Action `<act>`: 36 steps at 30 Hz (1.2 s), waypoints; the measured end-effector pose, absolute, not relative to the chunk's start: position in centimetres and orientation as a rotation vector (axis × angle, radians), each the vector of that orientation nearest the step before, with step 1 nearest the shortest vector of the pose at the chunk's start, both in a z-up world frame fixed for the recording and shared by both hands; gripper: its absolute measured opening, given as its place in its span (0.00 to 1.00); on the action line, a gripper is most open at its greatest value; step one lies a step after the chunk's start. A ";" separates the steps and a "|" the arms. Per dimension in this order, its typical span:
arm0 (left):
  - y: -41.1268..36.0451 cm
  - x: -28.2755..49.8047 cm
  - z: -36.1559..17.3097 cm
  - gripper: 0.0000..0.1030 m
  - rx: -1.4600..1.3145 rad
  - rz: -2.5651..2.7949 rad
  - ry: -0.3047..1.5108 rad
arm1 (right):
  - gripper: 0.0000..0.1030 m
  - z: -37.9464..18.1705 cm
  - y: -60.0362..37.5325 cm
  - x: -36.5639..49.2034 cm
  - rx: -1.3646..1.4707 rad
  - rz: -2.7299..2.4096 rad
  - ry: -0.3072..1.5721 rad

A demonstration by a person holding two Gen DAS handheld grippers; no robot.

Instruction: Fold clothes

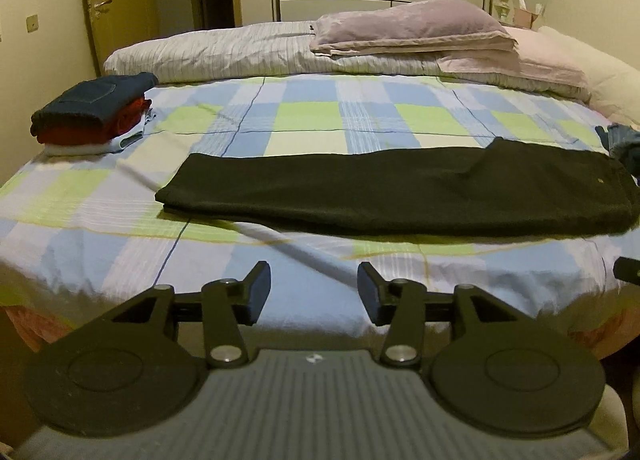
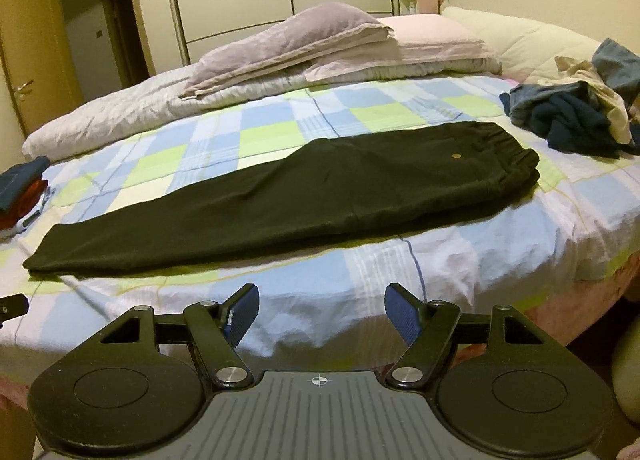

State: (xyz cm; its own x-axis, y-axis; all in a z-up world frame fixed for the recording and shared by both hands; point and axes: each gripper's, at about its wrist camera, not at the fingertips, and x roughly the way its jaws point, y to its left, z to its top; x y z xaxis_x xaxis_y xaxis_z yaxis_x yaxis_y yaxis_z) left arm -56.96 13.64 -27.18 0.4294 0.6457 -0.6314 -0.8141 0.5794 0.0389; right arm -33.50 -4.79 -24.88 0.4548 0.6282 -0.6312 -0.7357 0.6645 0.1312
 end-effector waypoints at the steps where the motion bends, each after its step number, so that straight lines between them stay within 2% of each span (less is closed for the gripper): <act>1: 13.5 -57.0 -27.2 0.43 -0.289 0.923 0.651 | 0.71 -24.9 -4.9 -33.6 -0.170 0.845 0.703; 21: 12.2 -55.9 -28.5 0.49 -0.270 0.874 0.687 | 0.71 -26.2 -5.6 -33.8 -0.182 0.818 0.738; 36: 11.8 -55.5 -29.5 0.49 -0.282 0.828 0.705 | 0.71 -26.7 -5.6 -33.7 -0.190 0.808 0.753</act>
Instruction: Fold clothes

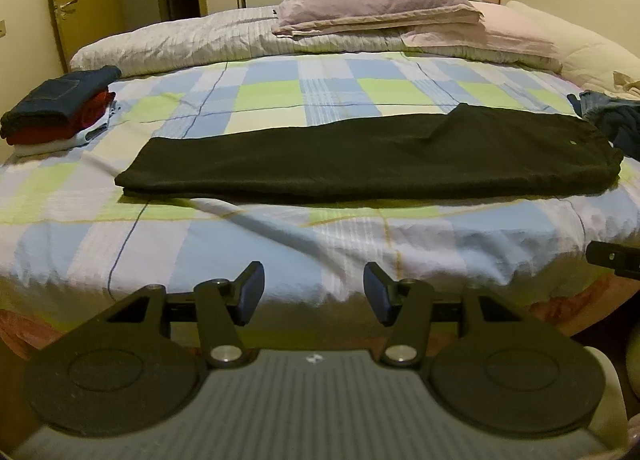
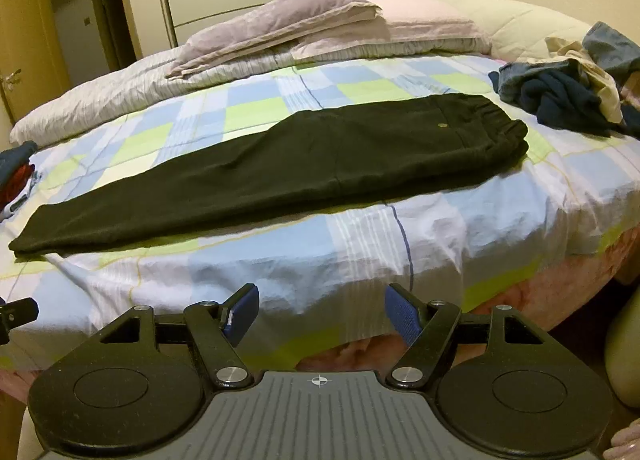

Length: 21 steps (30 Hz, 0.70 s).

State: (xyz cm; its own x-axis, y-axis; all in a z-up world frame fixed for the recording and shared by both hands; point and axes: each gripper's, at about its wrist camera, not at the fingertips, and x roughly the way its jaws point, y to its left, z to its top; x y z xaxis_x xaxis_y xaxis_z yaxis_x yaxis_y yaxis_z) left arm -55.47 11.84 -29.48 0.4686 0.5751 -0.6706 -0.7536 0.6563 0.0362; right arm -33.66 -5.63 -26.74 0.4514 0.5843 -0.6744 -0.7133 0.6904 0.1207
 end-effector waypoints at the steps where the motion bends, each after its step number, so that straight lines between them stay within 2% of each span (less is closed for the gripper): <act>1: 11.8 -55.5 -29.5 0.49 -0.281 0.827 0.706 | 0.71 -26.7 -5.6 -33.7 -0.191 0.808 0.754; 21: 12.0 -58.4 -28.4 0.51 -0.302 0.910 0.668 | 0.71 -26.4 -3.6 -36.1 -0.232 0.908 0.728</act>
